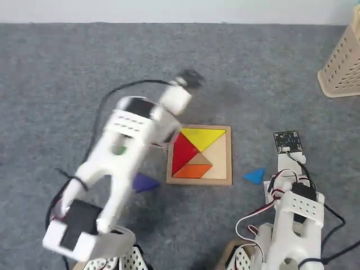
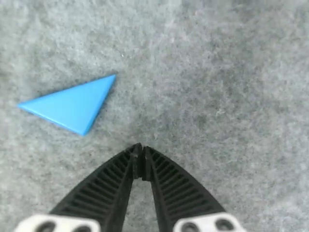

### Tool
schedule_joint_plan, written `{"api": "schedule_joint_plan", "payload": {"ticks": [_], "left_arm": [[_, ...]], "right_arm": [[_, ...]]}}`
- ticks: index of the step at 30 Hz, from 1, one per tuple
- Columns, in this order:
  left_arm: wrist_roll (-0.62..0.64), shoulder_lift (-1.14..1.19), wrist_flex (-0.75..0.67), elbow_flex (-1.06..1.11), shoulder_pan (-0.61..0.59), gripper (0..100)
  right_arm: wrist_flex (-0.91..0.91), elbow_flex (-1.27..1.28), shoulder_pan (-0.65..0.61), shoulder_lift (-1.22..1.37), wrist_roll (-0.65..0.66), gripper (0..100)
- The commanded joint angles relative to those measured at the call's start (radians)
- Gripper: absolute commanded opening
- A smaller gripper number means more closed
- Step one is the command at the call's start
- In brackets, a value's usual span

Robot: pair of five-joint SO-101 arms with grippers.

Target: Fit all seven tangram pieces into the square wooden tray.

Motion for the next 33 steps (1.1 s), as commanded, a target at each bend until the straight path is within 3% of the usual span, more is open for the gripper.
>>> {"api": "schedule_joint_plan", "payload": {"ticks": [1, 8, 14, 19, 28, 33], "left_arm": [[0.0, -0.071, 0.051, 0.042, -0.216, 8], [-0.083, 0.023, -0.015, 0.124, -0.381, 15], [-0.101, 0.137, -0.063, 0.117, -0.388, 20], [-0.203, 0.207, -0.066, 0.117, -0.388, 25], [-0.221, 0.232, -0.066, 0.124, -0.385, 25], [-0.219, 0.232, -0.066, 0.125, -0.384, 18]], "right_arm": [[-0.019, -0.008, -0.01, -0.028, -0.008, 1.0], [-0.015, -0.008, -0.01, -0.028, 0.014, 1.0], [-0.015, -0.006, -0.01, -0.028, 0.014, 1.0], [-0.015, -0.006, -0.01, -0.028, 0.014, 1.0], [-0.015, -0.006, -0.01, -0.028, 0.014, 1.0], [-0.015, -0.006, -0.01, -0.028, 0.015, 1.0]]}}
